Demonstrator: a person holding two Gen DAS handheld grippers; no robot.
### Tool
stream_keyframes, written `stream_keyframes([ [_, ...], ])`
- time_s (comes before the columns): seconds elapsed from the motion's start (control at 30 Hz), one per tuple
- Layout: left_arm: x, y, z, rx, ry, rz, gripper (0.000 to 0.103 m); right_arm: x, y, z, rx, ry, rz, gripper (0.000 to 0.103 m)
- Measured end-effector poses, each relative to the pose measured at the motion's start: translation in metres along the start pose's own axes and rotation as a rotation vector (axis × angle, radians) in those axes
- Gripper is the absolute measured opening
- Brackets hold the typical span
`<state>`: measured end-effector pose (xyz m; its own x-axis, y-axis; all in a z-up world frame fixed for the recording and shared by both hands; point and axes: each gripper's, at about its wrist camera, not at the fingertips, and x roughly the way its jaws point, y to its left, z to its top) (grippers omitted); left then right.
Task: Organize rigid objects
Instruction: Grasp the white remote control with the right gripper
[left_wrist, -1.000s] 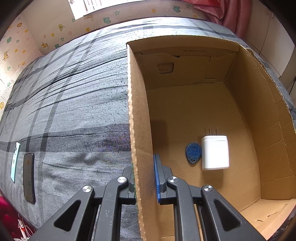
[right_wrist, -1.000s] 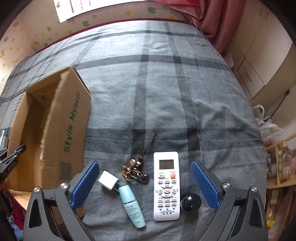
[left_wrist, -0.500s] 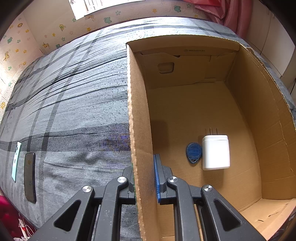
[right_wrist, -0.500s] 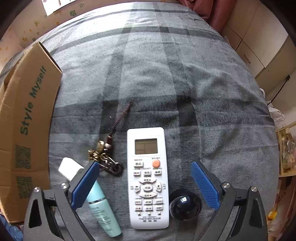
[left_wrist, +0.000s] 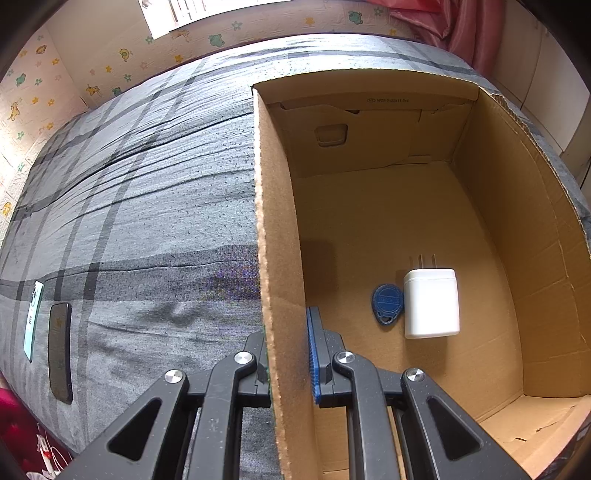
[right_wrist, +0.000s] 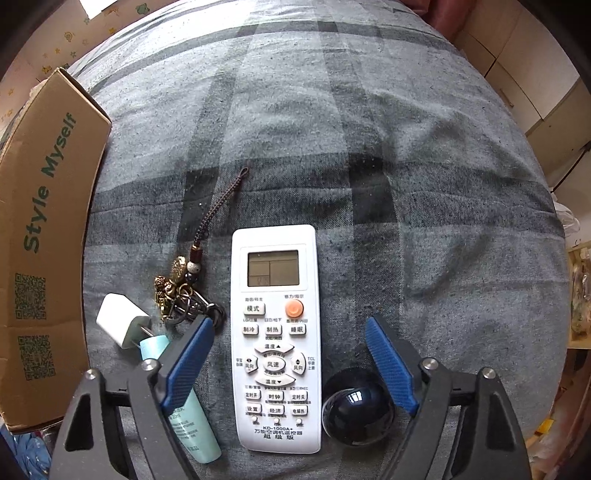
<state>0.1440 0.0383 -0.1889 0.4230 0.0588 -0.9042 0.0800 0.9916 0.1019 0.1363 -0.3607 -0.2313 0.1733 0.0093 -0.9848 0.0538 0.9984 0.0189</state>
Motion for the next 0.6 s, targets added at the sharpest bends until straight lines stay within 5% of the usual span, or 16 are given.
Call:
stream_keyframes([
  [0.2, 0.0, 0.0, 0.0, 0.0, -0.001, 0.0, 0.014, 0.009, 0.007, 0.001, -0.022, 0.017, -0.011, 0.071],
  [0.33, -0.001, 0.001, 0.0, -0.002, 0.0, 0.0, 0.014, 0.013, 0.013, -0.002, -0.021, 0.015, 0.013, 0.05],
  [0.6, 0.0, 0.001, 0.0, -0.001, 0.001, 0.004, 0.014, 0.008, 0.013, -0.006, 0.008, -0.002, 0.014, 0.049],
])
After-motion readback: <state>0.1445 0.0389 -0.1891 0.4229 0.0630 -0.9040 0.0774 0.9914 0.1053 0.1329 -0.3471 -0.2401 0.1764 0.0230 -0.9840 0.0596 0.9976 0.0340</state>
